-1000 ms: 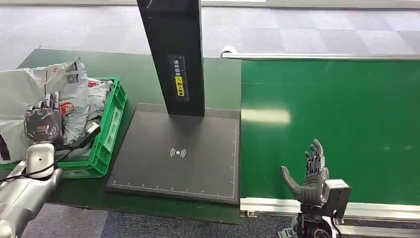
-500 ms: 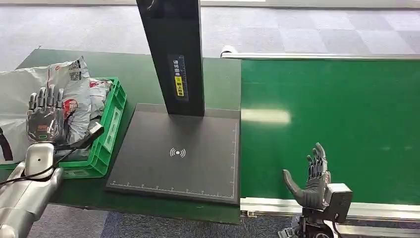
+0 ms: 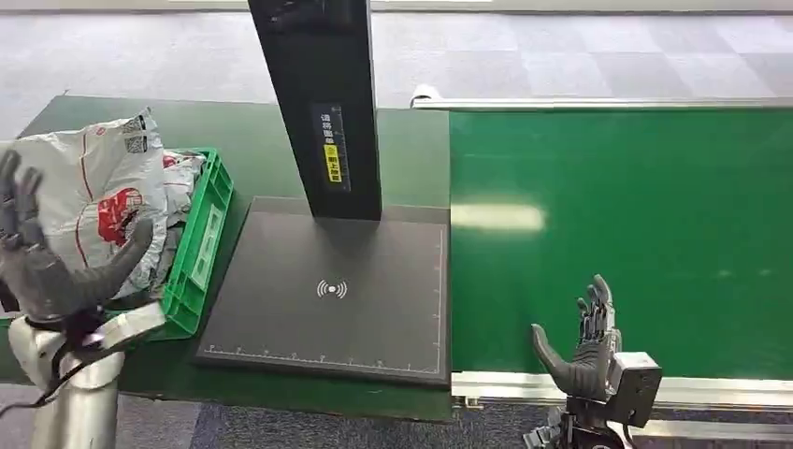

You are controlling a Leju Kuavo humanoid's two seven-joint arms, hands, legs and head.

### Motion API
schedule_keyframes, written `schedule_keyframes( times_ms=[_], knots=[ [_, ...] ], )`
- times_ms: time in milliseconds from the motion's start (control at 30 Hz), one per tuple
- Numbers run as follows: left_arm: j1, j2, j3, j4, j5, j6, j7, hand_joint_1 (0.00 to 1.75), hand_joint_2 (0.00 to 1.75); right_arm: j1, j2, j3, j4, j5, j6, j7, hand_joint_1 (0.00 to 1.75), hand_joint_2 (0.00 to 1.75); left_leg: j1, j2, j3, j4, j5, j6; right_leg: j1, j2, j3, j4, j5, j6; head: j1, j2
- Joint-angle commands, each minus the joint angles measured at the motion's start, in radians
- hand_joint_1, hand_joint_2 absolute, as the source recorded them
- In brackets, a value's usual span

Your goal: Moved the parcel from conveyor to table for the left to box.

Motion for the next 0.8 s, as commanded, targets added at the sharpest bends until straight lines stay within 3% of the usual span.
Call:
schedule_keyframes(
  times_ms=[33, 200, 267, 333, 467, 567, 700, 800],
  knots=[
    [0.047, -0.041, -0.196, -0.079, 0.008, -0.001, 0.245, 0.00, 1.75, -0.018, -0.009, -0.038, 0.027, -0.003, 0.007, 0.002, 0.00, 1.75, 0.000, -0.012, -0.001, -0.001, 0.003, 0.001, 0.000, -0.010, 0.003, -0.001, -0.001, 0.000, 0.002, 0.000],
    [0.047, -0.041, -0.196, -0.079, 0.008, -0.001, 0.245, 0.00, 1.75, -0.018, -0.009, -0.038, 0.027, -0.003, 0.007, 0.002, 0.00, 1.75, 0.002, -0.009, 0.000, -0.001, 0.001, 0.001, 0.001, -0.008, 0.005, -0.001, -0.001, 0.001, 0.001, 0.000],
    [0.064, -0.026, -0.236, -0.090, 0.246, -0.209, 0.228, 0.00, 1.75, -0.035, -0.019, -0.020, 0.045, -0.006, 0.033, 0.010, 0.00, 1.75, 0.002, -0.009, 0.000, -0.002, 0.002, 0.001, 0.002, -0.007, 0.005, -0.001, -0.001, 0.001, 0.001, 0.000],
    [0.112, -0.065, -0.294, -0.059, 0.457, -0.439, 0.222, 0.00, 1.75, -0.089, -0.032, 0.014, 0.102, -0.002, 0.056, 0.022, 0.00, 1.75, 0.002, -0.009, 0.000, -0.002, 0.002, 0.001, 0.001, -0.007, 0.005, -0.001, 0.000, 0.001, 0.001, 0.000],
    [0.190, -0.159, -0.397, 0.146, 0.700, -0.765, 0.198, 0.00, 1.75, -0.124, -0.009, 0.057, 0.142, -0.018, 0.073, 0.044, 0.00, 1.75, 0.001, -0.006, 0.003, -0.004, 0.002, 0.002, 0.000, -0.004, 0.007, -0.003, 0.001, 0.001, 0.000, 0.000],
    [0.154, -0.210, -0.456, 0.436, 0.613, -0.775, 0.178, 0.00, 1.75, -0.080, 0.004, 0.047, 0.163, -0.052, 0.081, 0.049, 0.00, 1.75, 0.000, -0.011, 0.005, -0.006, 0.003, 0.002, -0.001, -0.009, 0.010, -0.005, 0.000, 0.001, 0.001, 0.000],
    [0.088, -0.243, -0.422, 0.738, 0.666, -0.882, 0.192, 0.00, 1.75, -0.055, 0.010, 0.053, 0.210, -0.083, 0.155, 0.031, 0.00, 1.75, -0.001, -0.013, 0.004, -0.005, 0.002, 0.001, -0.001, -0.012, 0.010, -0.004, -0.001, 0.001, 0.001, 0.000],
    [0.100, -0.253, -0.420, 0.762, 0.645, -0.899, 0.186, 0.00, 1.75, -0.046, 0.020, 0.082, 0.202, -0.085, 0.183, 0.020, 0.00, 1.75, 0.000, -0.011, 0.004, -0.004, 0.002, 0.001, 0.000, -0.009, 0.009, -0.004, 0.000, 0.001, 0.001, 0.000]
  ],
)
